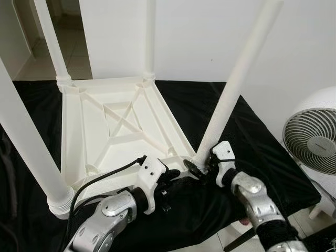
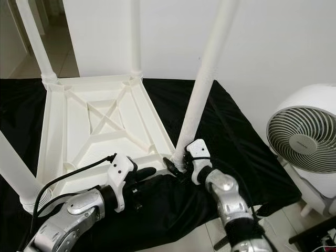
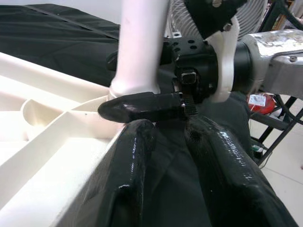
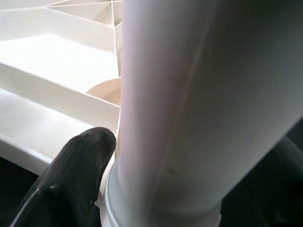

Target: Building children table

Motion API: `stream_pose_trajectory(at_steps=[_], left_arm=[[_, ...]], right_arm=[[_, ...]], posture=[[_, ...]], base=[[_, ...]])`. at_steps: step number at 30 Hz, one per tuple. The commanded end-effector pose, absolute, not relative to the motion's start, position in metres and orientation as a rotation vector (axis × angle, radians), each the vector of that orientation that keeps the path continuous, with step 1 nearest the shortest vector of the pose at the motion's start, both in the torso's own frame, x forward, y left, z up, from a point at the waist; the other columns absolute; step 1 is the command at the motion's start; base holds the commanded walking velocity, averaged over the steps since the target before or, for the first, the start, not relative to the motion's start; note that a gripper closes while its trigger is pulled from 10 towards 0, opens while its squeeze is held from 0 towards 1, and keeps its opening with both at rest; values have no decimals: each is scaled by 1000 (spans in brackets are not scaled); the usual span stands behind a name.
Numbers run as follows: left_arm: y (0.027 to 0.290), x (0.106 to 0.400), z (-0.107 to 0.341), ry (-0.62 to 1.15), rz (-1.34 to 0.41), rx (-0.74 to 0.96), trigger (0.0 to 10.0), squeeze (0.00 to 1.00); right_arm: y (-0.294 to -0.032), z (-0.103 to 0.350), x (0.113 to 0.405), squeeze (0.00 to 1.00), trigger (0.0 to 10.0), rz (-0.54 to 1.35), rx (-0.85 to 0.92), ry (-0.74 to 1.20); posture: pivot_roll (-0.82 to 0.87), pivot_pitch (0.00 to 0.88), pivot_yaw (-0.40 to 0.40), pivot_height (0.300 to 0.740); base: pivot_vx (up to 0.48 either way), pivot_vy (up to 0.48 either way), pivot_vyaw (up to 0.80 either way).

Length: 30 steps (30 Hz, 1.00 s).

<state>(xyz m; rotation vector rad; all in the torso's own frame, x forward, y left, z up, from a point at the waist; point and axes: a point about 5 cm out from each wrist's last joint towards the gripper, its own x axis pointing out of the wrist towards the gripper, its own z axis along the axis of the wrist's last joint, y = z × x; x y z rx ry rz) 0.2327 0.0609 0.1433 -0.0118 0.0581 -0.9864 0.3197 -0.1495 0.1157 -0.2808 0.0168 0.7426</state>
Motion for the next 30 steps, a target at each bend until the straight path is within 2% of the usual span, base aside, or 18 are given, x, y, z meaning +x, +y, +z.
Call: stream_pose_trajectory(at_steps=[1,2,11,19,25,26,28,29,30], left_arm=[[58,229,141,60,-1034,-4,10000,0],[58,229,141,60,-1033,-4,10000,0],[60,228,140,63,-1026,-4,10000,0],[60,229,141,59,-1032,3,10000,0],[61,229,141,60,-1037,6,10000,0],[61,230,141,60,-1040,10,10000,0],[61,230,142,59,-1041,12,10000,0],[61,230,142,59,-1043,13,10000,0],[61,230,142,59,-1043,14,10000,0]], right_arm=[[-147,112,319,0,10000,845,-296,32],[-146,111,319,0,0,868,-285,37],[-148,103,317,0,0,928,-260,68],[-158,96,316,0,0,839,-177,70],[-158,90,316,0,0,713,-185,72],[-147,85,311,0,0,595,-122,76],[-143,83,309,0,0,536,-100,83],[-137,80,306,0,0,415,-93,86],[-136,80,305,0,0,390,-96,85]], posture=[[32,0,-75,740],[37,0,-77,740],[42,0,-77,740],[41,0,-75,740],[38,0,-67,740],[40,0,-60,740],[40,0,-60,740],[40,0,-57,740],[40,0,-57,740]], base=[[0,0,0],[0,0,0],[0,0,0],[0,0,0],[0,0,0],[0,0,0],[0,0,0],[0,0,0],[0,0,0]])
